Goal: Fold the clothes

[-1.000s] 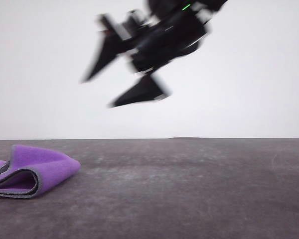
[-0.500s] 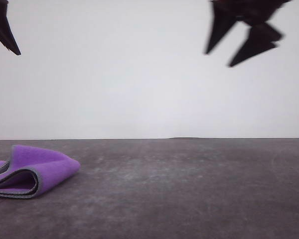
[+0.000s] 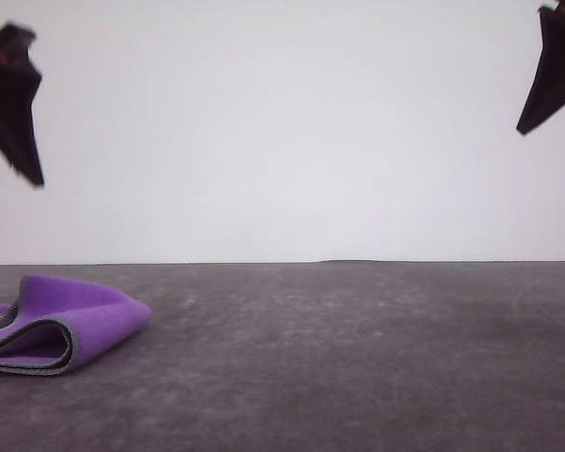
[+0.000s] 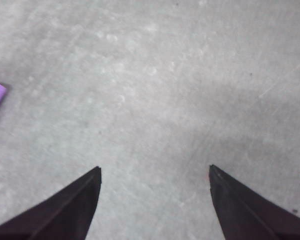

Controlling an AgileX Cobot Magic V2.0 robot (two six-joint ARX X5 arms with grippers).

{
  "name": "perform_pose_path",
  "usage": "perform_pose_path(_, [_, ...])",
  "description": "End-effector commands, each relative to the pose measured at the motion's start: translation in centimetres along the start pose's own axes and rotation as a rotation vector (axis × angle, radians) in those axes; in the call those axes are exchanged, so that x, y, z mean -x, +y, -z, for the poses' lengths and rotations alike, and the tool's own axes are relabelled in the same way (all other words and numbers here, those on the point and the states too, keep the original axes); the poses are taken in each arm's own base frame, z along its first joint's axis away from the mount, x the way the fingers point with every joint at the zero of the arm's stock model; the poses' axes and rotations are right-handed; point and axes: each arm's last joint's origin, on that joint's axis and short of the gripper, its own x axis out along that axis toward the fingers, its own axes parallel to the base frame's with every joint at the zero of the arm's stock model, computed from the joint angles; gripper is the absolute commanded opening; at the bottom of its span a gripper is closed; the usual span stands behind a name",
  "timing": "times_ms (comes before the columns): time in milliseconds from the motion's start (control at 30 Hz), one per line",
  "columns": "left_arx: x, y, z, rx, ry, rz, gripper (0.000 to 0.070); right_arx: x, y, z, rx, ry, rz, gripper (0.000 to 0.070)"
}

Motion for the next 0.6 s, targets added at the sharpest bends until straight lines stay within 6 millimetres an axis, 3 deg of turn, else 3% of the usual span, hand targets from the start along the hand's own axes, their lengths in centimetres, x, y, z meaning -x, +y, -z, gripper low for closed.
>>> perform_pose_path(0, [-0.27, 0.10, 0.03, 0.017, -0.013, -0.001, 0.0437, 0.29, 0.06, -0.38, 0.007, -0.027, 0.003, 0.0425])
perform_pose_path(100, [-0.86, 0.35, 0.46, 0.030, 0.005, 0.001, 0.0408, 0.50, 0.15, -0.37, 0.009, -0.033, 0.003, 0.0385])
perform_pose_path(167, [-0.91, 0.37, 0.52, 0.031, 0.007, 0.001, 0.0298, 0.49, 0.15, -0.29, 0.006, -0.025, 0.003, 0.0339])
perform_pose_path(233, [-0.83, 0.33, 0.54, 0.017, 0.004, -0.001, 0.0067, 0.49, 0.16, -0.19, 0.004, -0.016, 0.002, 0.0147])
perform_pose_path(267, [-0.80, 0.32, 0.53, 0.012, 0.001, -0.002, 0.0033, 0.49, 0.16, -0.17, 0.008, -0.014, 0.002, 0.0047])
perform_pose_path(300, [-0.76, 0.30, 0.53, 0.009, -0.002, -0.003, 0.0014, 0.49, 0.16, -0.16, 0.010, -0.013, 0.001, 0.0003])
perform_pose_path(567, [-0.55, 0.18, 0.66, 0.056, -0.003, -0.002, 0.0015, 0.49, 0.12, -0.17, 0.006, -0.014, 0.015, 0.0008])
